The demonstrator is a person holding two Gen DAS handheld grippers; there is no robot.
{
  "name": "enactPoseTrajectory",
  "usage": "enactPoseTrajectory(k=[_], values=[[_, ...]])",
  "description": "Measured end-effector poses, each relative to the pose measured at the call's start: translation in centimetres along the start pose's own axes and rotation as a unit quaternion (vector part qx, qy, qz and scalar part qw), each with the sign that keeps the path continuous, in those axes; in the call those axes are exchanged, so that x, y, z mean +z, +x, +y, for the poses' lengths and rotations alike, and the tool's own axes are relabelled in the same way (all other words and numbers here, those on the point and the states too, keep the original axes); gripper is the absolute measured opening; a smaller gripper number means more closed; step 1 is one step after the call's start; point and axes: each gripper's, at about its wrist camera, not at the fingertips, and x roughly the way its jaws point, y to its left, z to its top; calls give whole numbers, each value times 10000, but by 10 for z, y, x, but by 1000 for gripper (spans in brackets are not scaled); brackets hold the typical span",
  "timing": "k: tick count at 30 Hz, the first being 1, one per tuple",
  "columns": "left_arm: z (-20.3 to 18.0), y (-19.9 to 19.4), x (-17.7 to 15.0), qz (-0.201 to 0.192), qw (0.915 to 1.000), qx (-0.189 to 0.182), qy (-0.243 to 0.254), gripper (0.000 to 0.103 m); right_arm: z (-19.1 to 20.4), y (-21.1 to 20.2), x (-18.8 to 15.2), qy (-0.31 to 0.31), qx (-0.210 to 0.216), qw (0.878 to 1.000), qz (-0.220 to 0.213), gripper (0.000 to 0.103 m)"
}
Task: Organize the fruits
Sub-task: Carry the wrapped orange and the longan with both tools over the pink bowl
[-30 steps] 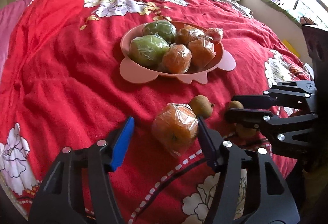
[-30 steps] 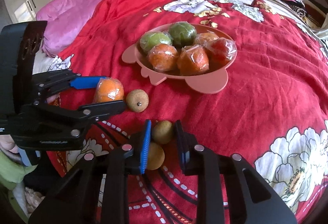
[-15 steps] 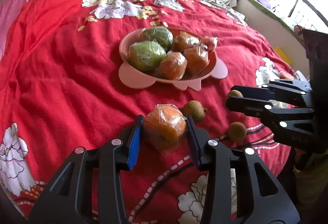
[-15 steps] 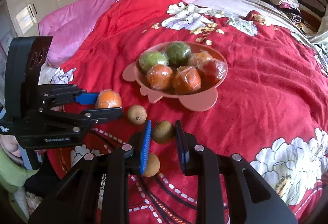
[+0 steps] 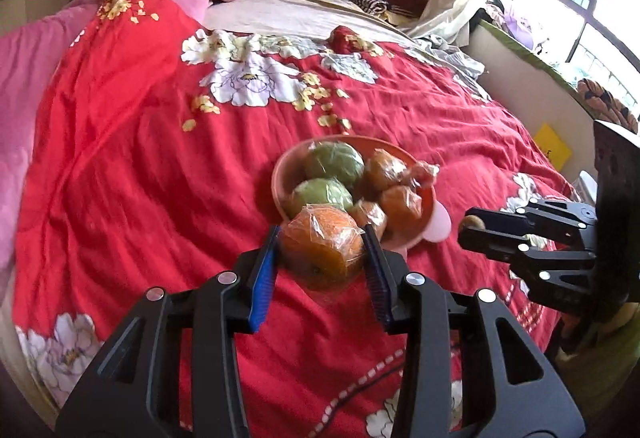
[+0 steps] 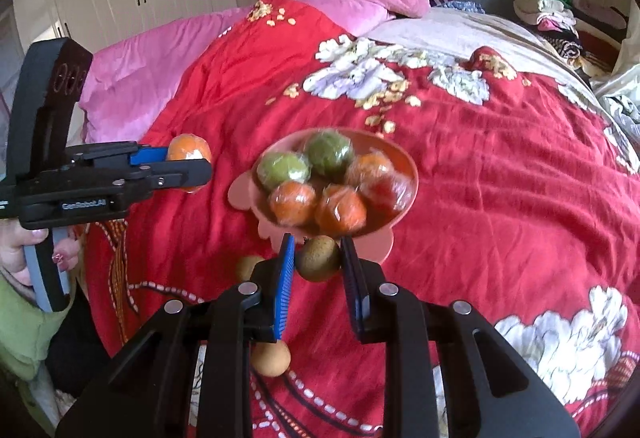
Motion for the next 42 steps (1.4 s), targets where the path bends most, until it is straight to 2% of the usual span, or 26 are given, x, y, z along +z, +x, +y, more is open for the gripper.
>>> enactPoseTrajectory(k=[9,18,35,37,38,42], values=[[-4,23,15,161,9998,-45,56,32,-13,-4,22,-3,-22,9998,-222,22],[-8,48,33,272,9995,-24,169,32,-21,-2,34,-78,-52,9996,-266,22],[-5,82,56,421,9987,-285,-11,32,-20,17,29,-130,60,9998,-122,22],[-5,82,56,417,9987,-281,-21,35,-17,20,28,-163,88,9998,-76,22],[-4,82,56,412,9987,-287,-46,40,-16,22,28,-182,96,9998,-55,22],[-2,82,56,401,9988,-266,-75,45,-9,28,26,-252,137,9996,11,22]])
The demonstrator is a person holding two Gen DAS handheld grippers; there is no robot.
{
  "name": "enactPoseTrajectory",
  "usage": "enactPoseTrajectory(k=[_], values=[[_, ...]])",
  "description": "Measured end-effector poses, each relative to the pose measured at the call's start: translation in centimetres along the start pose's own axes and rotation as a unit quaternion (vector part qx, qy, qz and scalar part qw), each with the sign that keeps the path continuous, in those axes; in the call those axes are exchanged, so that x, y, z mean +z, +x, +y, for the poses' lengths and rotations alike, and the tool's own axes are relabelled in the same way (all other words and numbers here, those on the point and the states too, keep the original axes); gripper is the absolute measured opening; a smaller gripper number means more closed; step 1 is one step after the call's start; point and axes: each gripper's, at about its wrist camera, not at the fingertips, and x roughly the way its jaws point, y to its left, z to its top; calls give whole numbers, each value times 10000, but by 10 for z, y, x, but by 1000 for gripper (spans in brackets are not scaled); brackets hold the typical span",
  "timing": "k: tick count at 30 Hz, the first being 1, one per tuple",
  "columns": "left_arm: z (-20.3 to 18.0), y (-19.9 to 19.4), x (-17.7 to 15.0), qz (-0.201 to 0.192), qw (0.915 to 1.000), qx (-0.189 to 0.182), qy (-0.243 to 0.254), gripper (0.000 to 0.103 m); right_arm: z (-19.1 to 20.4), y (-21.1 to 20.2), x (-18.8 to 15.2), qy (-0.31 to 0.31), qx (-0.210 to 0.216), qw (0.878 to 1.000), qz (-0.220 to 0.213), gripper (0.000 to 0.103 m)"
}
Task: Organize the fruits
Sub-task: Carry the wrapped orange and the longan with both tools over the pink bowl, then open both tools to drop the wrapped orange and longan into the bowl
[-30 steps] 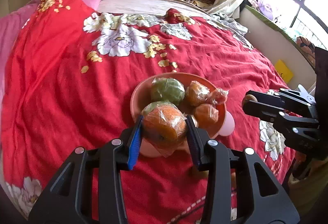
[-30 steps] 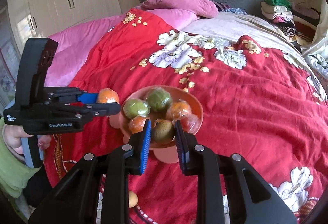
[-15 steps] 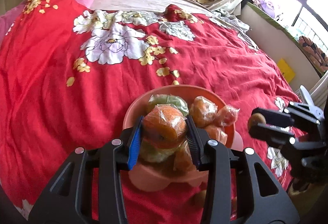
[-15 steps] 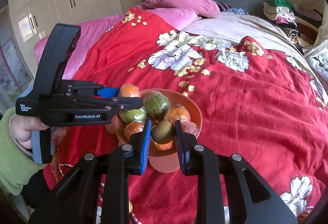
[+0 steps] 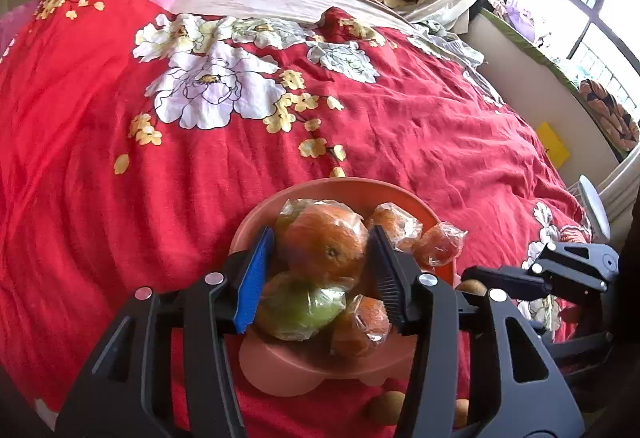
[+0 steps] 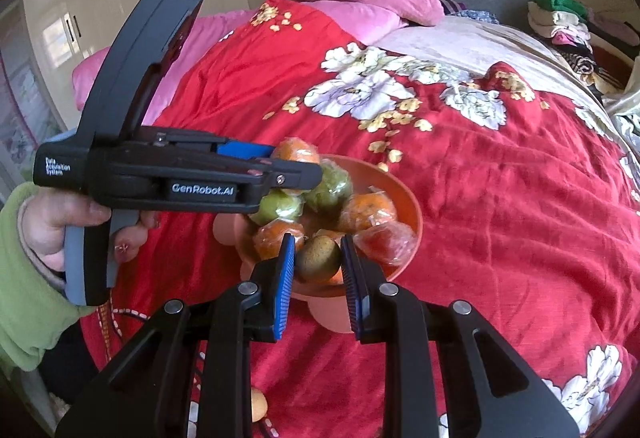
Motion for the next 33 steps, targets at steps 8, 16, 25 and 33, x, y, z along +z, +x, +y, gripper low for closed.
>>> enactPoseTrajectory(k=[8,16,25,33], values=[[4,-4,0,-59,10000,9,-63,47,15,12,-3,-163,91,9998,118,22],[4,-3,0,-45,10000,-4,-64,47,19,20,-5,-193,85,9995,214,23],[1,-3,-1,-46,10000,-24,-33,47,18,22,-6,-143,144,9995,239,29],[1,-5,-2,-67,10000,39,-21,52,17,16,-7,-122,136,9997,189,35]])
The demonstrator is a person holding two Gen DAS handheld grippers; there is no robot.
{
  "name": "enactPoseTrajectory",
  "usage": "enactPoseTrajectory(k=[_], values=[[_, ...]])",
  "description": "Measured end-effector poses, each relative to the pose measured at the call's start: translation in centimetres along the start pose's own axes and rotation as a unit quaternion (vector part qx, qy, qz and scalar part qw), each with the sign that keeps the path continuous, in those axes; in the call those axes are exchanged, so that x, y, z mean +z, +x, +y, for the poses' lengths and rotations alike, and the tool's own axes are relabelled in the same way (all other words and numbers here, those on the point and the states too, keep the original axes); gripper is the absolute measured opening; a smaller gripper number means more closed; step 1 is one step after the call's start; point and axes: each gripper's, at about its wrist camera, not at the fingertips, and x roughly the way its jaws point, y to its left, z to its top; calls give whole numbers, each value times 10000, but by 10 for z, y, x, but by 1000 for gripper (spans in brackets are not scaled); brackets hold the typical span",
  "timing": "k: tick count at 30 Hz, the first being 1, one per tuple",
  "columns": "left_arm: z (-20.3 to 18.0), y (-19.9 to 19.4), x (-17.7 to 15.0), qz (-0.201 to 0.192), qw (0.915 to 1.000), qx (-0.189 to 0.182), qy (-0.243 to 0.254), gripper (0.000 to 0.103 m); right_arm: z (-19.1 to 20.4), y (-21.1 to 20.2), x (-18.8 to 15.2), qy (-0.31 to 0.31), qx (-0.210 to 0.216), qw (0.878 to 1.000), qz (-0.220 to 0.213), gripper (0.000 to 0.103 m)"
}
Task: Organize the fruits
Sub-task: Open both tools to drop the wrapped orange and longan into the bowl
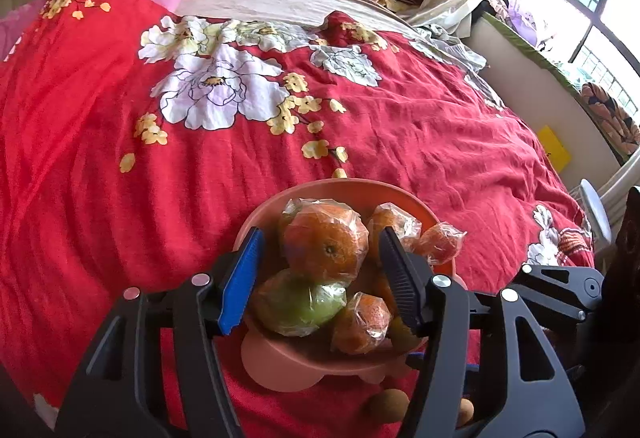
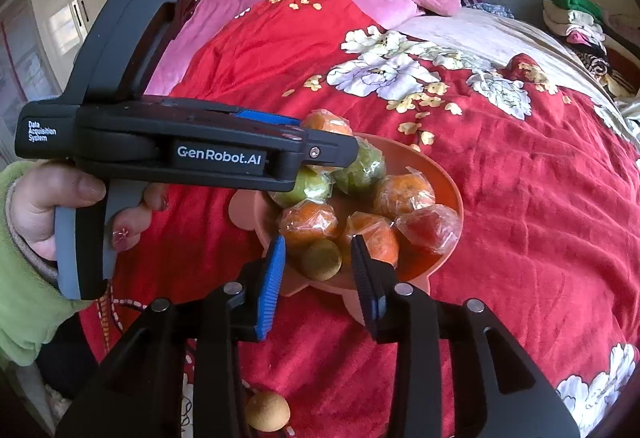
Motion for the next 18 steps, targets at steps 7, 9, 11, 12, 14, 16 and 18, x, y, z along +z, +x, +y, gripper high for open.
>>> enactPoseTrajectory(k=[7,9,11,12,14,16,18], values=[[-2,-7,1,-63,10000,44,17,55,-3,-9,0,88,-15,9999,-91,45],[-3,-10,1,-91,9999,71,32,57,-4,-11,0,103,-23,9999,-113,49],[-4,-13,1,-124,9999,100,40,60,-4,-14,0,106,-13,9999,-127,52],[-4,-14,1,-133,9999,102,38,61,-4,-15,0,104,-13,9998,-141,54],[-5,-18,1,-159,9998,120,33,62,-3,-18,0,103,-16,9998,-181,57],[-7,-23,0,-183,9997,124,46,64,-1,-20,0,87,-17,9997,-217,59],[-8,-27,-1,-228,9996,151,65,67,0,-24,0,75,-17,9996,-263,62]])
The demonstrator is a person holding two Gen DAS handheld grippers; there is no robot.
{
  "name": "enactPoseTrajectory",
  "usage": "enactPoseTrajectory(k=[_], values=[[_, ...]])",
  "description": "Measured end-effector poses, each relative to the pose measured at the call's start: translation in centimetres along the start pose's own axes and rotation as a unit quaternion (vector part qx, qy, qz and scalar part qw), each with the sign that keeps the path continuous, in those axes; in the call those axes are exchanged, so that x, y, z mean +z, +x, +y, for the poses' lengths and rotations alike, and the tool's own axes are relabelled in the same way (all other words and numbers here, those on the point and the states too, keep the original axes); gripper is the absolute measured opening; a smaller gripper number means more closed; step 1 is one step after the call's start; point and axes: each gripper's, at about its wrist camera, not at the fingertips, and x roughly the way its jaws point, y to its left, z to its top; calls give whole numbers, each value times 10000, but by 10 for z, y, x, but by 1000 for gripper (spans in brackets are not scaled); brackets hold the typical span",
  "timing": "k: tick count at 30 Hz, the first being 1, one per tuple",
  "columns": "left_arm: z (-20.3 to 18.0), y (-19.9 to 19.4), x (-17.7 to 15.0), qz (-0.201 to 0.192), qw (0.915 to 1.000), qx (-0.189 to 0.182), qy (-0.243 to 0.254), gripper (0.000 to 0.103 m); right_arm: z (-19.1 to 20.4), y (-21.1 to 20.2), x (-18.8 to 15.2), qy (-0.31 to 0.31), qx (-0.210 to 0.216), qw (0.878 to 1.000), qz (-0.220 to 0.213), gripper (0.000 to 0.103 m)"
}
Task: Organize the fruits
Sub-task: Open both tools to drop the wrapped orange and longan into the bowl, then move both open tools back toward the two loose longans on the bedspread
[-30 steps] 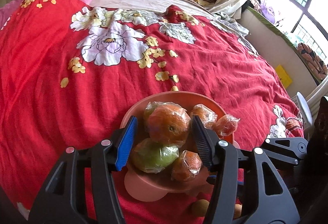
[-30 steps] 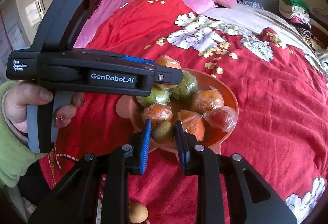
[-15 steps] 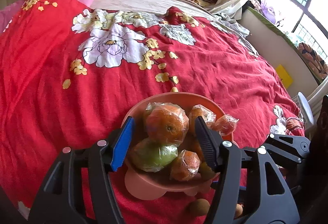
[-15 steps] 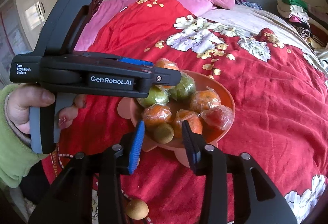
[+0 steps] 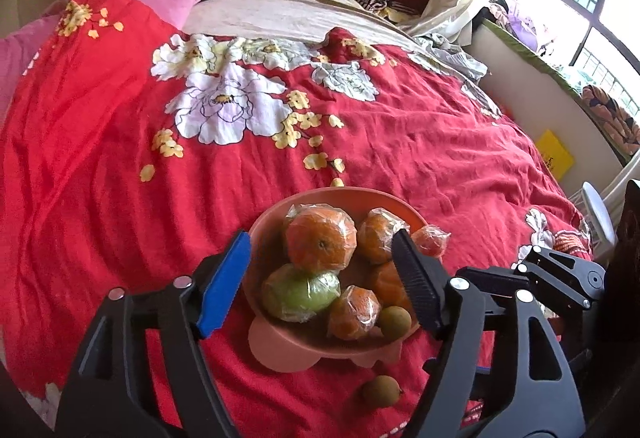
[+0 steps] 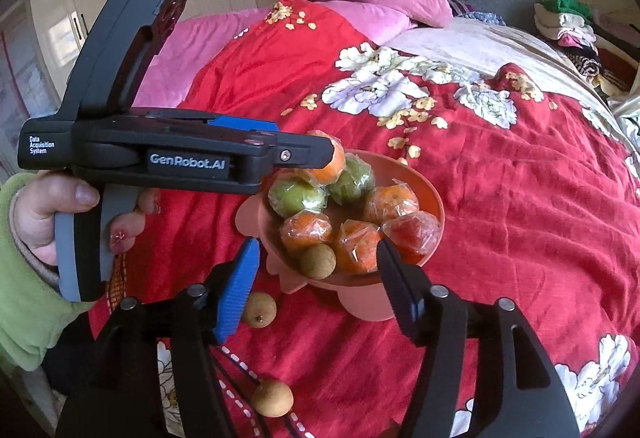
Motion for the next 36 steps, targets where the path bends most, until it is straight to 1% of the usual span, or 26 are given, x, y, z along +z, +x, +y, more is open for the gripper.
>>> enactPoseTrajectory(k=[4,7,9,16,19,21,24,29,36], values=[[-4,-9,-1,-67,10000,46,39,69,1,-6,0,-2,-6,10000,-58,65],[-7,-14,-2,-104,9999,65,63,73,2,-12,0,-3,-35,9999,-111,68],[-9,-18,-4,-121,9999,70,85,75,3,-16,-1,-11,-42,9999,-156,72],[-19,-33,-13,-195,9997,37,155,82,7,-26,-4,-44,-108,9996,-238,78],[-23,-37,-16,-210,9996,31,186,85,8,-31,-6,-36,-117,9996,-269,81],[-25,-40,-18,-222,9996,26,193,91,9,-33,-9,-38,-131,9995,-285,84],[-26,-45,-22,-249,9995,33,201,93,11,-36,-15,-54,-159,9995,-259,85],[-26,-49,-28,-240,9995,68,183,93,12,-40,-26,-52,-191,9996,-201,88],[-26,-54,-33,-242,9996,92,133,93,16,-42,-40,-26,-195,9998,-101,89]])
